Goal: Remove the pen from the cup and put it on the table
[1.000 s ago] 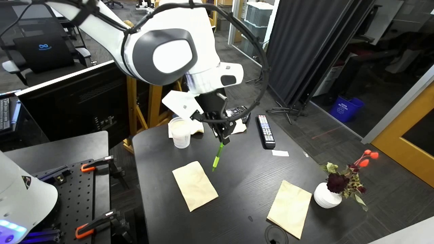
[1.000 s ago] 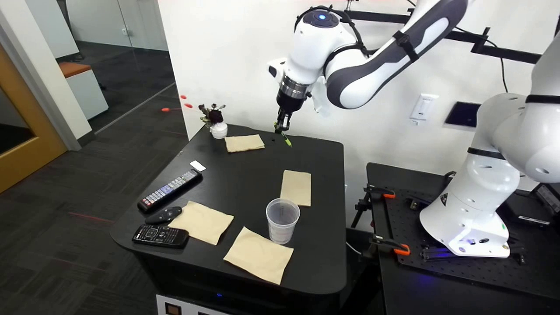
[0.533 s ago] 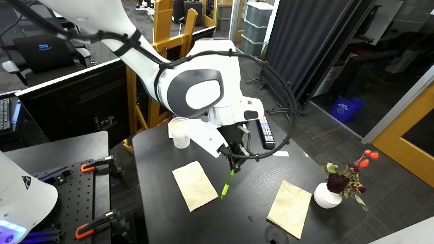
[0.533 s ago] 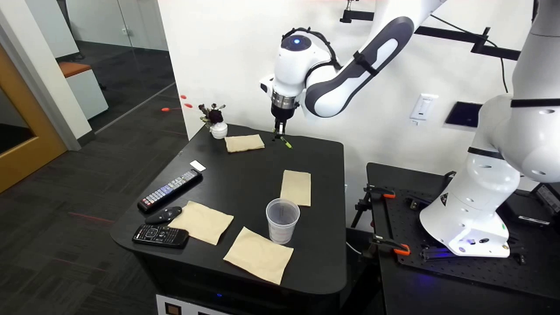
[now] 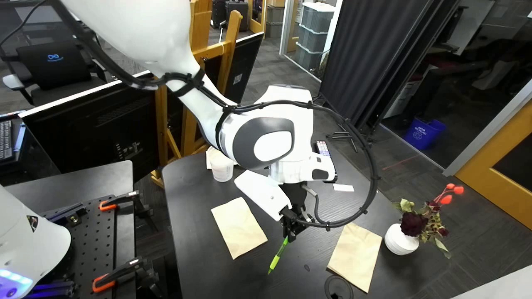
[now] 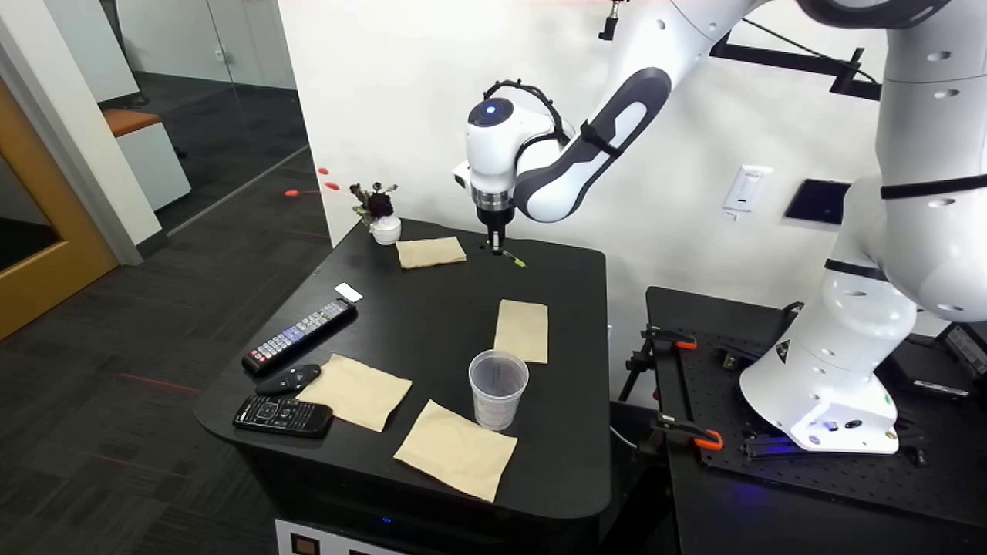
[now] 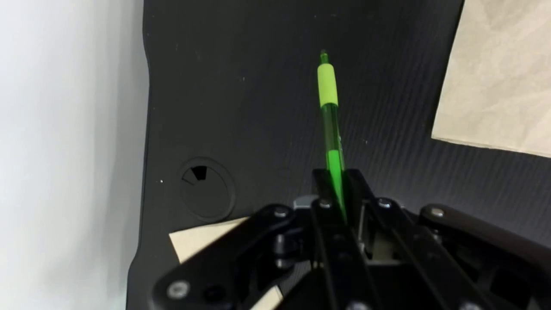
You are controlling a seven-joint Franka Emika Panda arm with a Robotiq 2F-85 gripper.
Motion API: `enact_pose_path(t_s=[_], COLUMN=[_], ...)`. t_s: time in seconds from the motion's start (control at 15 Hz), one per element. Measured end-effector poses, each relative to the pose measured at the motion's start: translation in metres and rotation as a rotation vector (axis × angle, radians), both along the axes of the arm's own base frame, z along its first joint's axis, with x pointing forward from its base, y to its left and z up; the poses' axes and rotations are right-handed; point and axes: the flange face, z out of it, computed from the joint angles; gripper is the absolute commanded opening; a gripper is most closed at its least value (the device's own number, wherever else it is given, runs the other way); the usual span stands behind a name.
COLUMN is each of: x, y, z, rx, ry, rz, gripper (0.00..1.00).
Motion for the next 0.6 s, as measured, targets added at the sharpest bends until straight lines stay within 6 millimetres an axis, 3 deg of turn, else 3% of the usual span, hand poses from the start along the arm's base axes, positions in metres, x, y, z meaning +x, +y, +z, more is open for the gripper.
enact_pose_path(t_s=[0.53,0.6], x=[-0.003,-0.004], y=[-0.007,-0.007], z=[-0.047,-0.051], rx=[-0.019,-0.02], ry=[0.128,0.139], rz=[-0.022,-0.023], gripper=[0.03,0.38])
